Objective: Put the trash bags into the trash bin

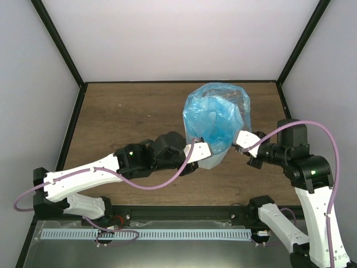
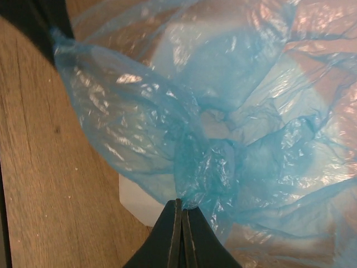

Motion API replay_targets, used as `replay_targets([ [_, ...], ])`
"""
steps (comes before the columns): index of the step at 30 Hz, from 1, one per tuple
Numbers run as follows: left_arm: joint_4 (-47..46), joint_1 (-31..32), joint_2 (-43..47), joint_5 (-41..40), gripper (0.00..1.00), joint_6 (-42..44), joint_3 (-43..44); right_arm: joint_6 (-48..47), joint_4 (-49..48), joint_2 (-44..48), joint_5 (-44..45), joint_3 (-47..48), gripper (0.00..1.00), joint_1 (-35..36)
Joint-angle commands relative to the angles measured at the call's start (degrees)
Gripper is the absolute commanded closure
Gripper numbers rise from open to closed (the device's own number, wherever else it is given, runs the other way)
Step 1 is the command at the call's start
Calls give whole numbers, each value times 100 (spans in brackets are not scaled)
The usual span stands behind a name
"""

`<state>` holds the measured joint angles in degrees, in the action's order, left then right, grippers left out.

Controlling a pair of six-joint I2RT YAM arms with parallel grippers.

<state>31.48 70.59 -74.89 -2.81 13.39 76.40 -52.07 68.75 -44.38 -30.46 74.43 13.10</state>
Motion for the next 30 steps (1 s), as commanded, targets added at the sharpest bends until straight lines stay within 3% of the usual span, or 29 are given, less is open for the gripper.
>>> replay_targets([
  [1, 519, 162, -29, -1310, 96, 94, -52, -606, -79, 206, 126, -288, 99, 34],
  [8, 339, 175, -45, -2118, 96, 113, -421, -735, -543, 548, 226, -1141, 99, 34],
  [17, -376, 174, -73, -1418, 96, 92, -1267, -613, -884, 762, 357, -1827, 99, 31],
  [23, -484, 174, -179, -1398, 95, -76, -1322, -301, -967, 748, 304, -2104, 98, 32],
  [25, -420, 168, -155, -1369, 89, -109, -1294, -307, -843, 761, 229, -2073, 89, 33],
  [26, -377, 170, -145, -1355, 80, -134, -1260, -302, -782, 783, 184, -2042, 78, 32],
  [28, -274, 173, -102, -1310, 52, -206, -1202, -413, -539, 830, 61, -1863, 52, 32],
  [30, -159, 186, -5, -1210, 40, -291, -1137, -391, -259, 862, -75, -1505, 41, 33],
])
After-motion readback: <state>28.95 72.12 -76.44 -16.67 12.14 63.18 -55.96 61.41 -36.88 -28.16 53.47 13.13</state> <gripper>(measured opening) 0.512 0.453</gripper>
